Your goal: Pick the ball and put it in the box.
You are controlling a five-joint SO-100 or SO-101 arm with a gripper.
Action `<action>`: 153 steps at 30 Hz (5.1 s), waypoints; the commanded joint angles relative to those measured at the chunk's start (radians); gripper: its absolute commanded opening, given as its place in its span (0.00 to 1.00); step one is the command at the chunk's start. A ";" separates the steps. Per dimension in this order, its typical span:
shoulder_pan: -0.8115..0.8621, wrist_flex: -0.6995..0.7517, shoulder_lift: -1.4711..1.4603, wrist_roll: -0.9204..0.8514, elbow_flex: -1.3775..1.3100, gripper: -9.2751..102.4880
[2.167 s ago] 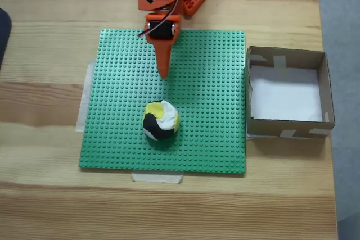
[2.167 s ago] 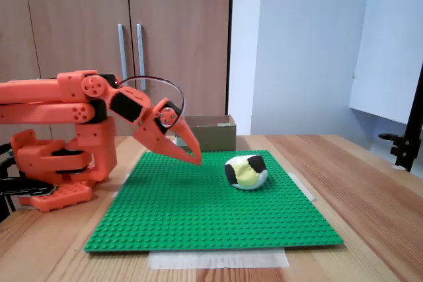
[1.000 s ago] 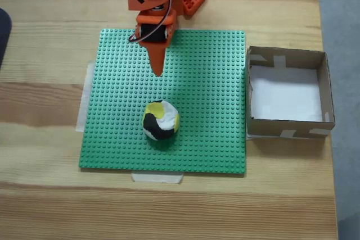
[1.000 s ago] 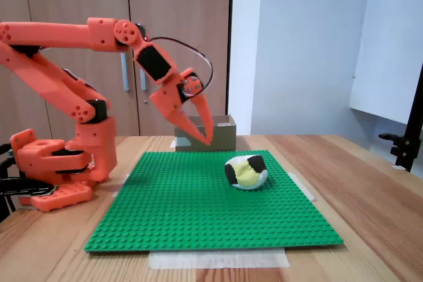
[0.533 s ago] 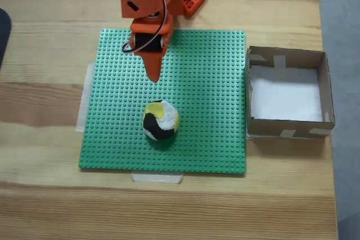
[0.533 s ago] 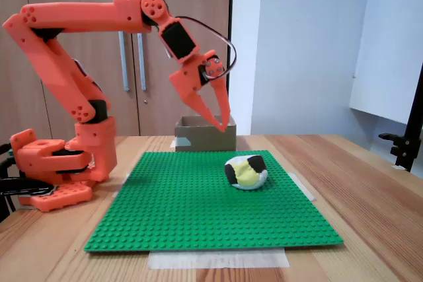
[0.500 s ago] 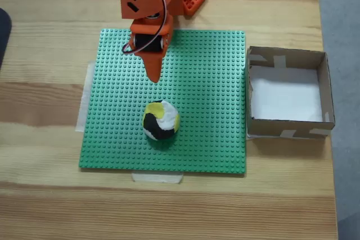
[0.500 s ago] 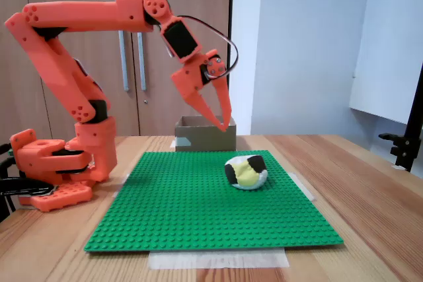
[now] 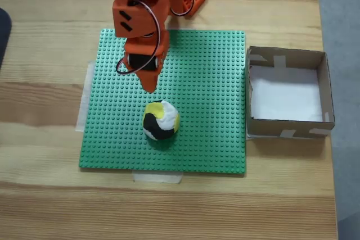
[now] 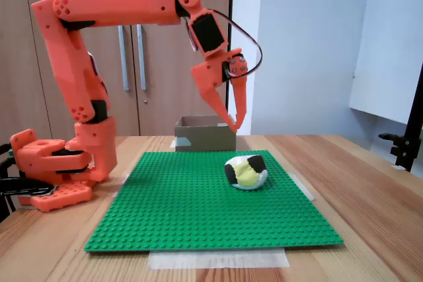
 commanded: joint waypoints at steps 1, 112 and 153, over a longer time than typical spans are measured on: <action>0.002 0.026 -0.031 0.009 -0.094 0.08; -0.020 -0.189 -0.295 -0.071 0.075 0.19; -0.187 0.051 0.129 0.003 -0.137 0.08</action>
